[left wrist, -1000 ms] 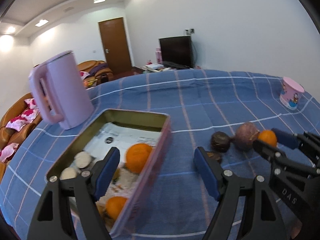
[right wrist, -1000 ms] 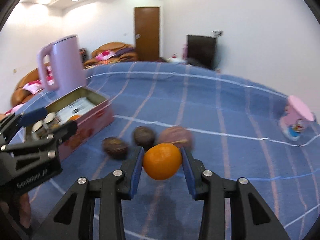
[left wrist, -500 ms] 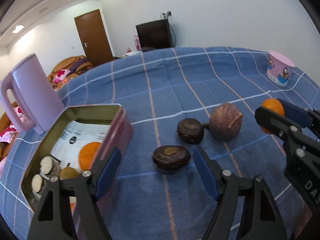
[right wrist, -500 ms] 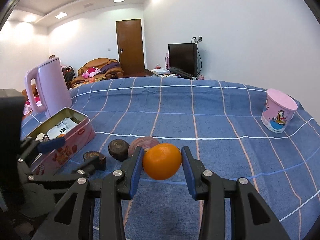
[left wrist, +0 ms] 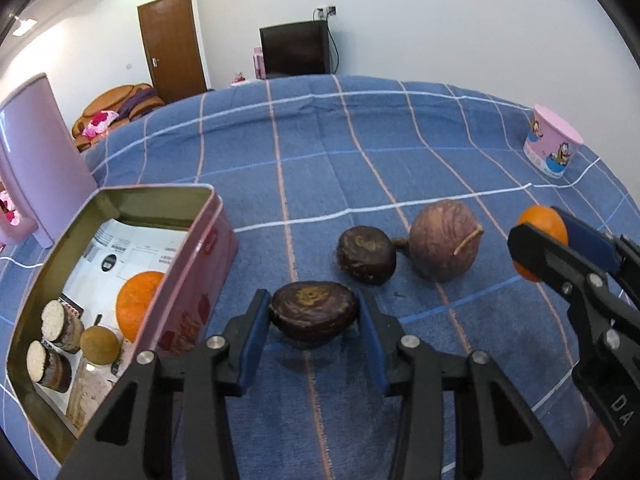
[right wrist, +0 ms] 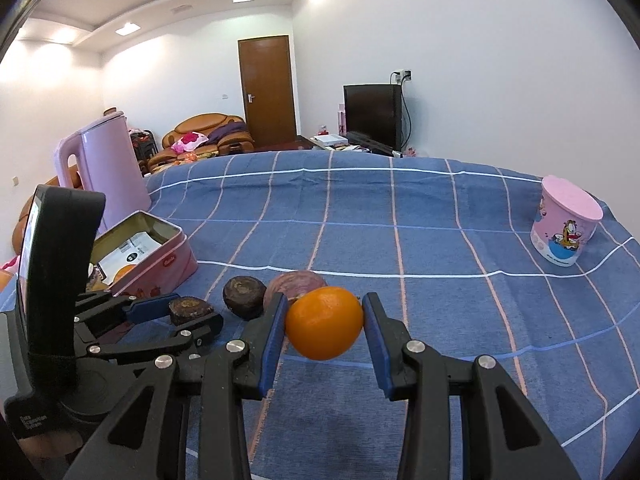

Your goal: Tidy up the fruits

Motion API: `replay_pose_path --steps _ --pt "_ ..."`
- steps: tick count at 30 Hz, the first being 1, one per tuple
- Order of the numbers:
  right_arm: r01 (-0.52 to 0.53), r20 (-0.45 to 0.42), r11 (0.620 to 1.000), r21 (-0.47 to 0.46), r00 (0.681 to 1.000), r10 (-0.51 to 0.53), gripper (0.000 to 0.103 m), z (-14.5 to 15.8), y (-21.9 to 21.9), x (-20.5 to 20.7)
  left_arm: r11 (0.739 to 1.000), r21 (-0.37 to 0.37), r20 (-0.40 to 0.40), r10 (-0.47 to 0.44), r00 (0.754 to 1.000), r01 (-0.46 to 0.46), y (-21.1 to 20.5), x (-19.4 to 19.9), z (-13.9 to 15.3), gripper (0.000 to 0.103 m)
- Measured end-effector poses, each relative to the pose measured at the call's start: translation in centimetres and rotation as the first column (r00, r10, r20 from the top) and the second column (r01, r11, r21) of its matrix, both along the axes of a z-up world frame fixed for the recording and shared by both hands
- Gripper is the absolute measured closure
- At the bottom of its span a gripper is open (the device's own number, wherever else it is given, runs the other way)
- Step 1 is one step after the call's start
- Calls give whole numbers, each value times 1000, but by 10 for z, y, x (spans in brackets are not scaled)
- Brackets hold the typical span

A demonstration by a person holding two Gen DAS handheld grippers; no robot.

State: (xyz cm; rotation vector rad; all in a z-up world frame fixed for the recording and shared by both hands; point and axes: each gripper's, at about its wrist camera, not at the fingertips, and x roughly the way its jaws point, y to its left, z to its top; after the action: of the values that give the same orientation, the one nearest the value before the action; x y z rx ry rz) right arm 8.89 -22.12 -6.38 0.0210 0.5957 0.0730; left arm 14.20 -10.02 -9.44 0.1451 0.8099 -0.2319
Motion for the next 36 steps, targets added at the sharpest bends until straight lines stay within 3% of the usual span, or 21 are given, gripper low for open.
replay_pose_path --steps 12,36 --pt "-34 22 999 14 999 34 62 1 1 -5 999 12 121 40 992 -42 7 -13 15 58" --pt "-39 103 999 2 994 38 62 8 2 -18 997 -4 234 76 969 -78 13 -30 27 58"
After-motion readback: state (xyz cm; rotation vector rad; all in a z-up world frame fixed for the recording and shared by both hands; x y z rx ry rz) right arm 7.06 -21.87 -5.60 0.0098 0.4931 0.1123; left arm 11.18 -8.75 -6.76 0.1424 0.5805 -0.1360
